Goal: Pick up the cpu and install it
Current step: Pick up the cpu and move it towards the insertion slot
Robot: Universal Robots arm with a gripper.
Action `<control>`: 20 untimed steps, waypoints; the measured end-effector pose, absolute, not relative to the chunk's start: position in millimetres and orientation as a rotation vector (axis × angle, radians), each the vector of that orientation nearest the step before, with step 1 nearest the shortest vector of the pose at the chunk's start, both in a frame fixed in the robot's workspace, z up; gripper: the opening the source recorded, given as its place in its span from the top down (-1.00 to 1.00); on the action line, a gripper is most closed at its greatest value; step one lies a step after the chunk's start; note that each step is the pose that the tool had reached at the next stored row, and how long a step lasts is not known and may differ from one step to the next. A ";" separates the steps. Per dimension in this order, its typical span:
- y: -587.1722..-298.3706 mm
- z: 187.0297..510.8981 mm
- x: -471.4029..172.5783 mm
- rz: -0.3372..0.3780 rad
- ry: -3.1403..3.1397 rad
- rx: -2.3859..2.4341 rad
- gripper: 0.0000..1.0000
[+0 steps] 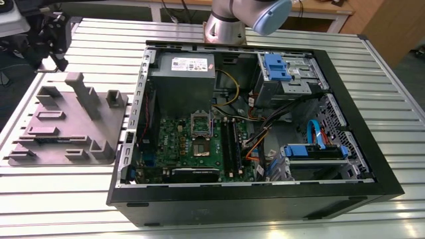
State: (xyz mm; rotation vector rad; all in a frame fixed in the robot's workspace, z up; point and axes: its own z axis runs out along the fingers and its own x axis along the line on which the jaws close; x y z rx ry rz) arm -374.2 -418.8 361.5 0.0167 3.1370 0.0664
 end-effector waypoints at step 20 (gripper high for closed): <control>-418.9 361.5 -323.2 0.066 3.137 0.017 0.06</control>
